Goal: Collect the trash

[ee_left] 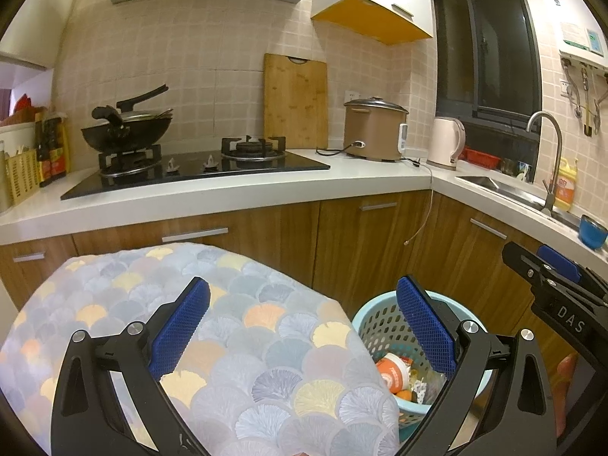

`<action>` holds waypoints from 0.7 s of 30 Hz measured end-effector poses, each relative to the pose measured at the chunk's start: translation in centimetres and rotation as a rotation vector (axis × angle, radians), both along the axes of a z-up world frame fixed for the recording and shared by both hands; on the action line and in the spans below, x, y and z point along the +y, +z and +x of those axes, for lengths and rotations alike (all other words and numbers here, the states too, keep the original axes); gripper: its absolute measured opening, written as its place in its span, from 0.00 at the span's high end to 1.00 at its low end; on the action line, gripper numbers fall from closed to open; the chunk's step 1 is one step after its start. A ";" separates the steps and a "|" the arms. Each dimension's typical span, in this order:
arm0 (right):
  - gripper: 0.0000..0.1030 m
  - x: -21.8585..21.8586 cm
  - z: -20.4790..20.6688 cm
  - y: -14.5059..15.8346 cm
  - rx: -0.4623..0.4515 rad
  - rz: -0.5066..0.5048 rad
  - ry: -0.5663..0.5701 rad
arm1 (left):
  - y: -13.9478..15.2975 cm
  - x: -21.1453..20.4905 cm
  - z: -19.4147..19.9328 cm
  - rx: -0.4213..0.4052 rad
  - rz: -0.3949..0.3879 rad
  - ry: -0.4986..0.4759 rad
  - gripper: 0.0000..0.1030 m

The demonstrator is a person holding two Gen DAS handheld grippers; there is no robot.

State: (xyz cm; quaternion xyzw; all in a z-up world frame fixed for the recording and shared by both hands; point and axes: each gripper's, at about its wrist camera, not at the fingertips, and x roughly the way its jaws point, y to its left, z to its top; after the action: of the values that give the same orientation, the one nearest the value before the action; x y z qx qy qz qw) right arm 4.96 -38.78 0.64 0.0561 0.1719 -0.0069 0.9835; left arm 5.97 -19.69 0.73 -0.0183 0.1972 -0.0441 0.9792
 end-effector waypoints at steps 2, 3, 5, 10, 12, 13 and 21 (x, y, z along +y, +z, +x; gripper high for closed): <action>0.36 0.0 0.0 0.0 0.002 -0.001 -0.002 | 0.0 0.0 0.0 0.000 0.001 0.003 0.07; 0.36 0.0 0.0 0.0 0.004 0.000 -0.001 | 0.1 0.0 0.1 0.000 0.002 0.005 0.07; 0.36 0.1 0.2 0.0 0.007 0.001 0.000 | 0.3 0.0 -0.1 -0.007 0.003 0.002 0.07; 0.35 0.4 0.3 0.2 0.006 -0.007 0.006 | 0.6 0.1 -0.2 -0.022 0.006 0.016 0.07; 0.35 0.6 0.3 0.2 0.003 -0.012 0.006 | 0.9 0.1 -0.4 -0.034 0.011 0.019 0.07; 0.35 0.6 0.3 0.2 0.003 -0.011 0.005 | 1.0 0.0 -0.5 -0.038 0.015 0.021 0.07; 0.35 0.2 0.2 0.1 0.001 -0.001 0.002 | 1.2 -0.5 -0.8 -0.046 0.025 0.026 0.07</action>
State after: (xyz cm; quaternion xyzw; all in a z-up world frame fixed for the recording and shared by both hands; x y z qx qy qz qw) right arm 5.19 -38.57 0.77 0.0555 0.1727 -0.0061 0.9834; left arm 5.21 -20.14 1.97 -0.0075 0.1751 -0.0294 0.9841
